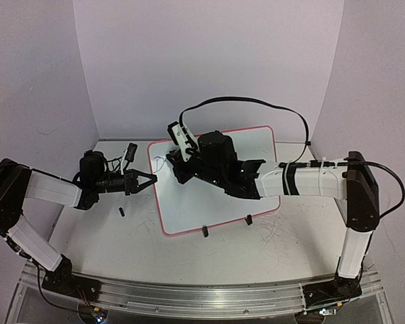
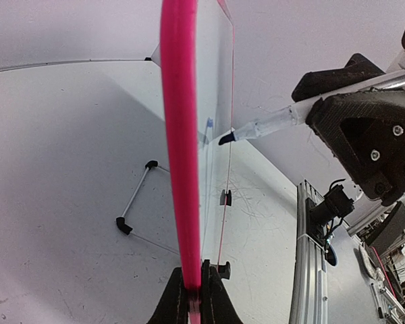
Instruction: Write a sentence on the whiteboard
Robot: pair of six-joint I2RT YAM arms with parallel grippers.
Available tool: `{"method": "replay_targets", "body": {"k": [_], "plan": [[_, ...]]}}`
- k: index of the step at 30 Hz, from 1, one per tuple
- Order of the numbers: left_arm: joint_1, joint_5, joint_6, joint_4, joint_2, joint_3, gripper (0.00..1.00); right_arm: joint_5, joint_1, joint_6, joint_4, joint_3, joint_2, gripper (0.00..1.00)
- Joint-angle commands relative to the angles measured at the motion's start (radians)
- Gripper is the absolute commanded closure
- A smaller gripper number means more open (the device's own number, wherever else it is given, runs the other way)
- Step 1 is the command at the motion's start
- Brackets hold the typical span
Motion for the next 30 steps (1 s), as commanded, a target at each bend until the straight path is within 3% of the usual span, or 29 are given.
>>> {"method": "replay_targets", "body": {"k": [1, 30], "plan": [[-0.007, -0.016, 0.067, 0.003, -0.02, 0.028, 1.0, 0.031, 0.003, -0.01, 0.034, 0.04, 0.017, 1.0], [-0.007, -0.012, 0.065, -0.005, -0.016, 0.036, 1.0, 0.083, 0.015, 0.04, 0.013, -0.043, -0.011, 1.0]]}}
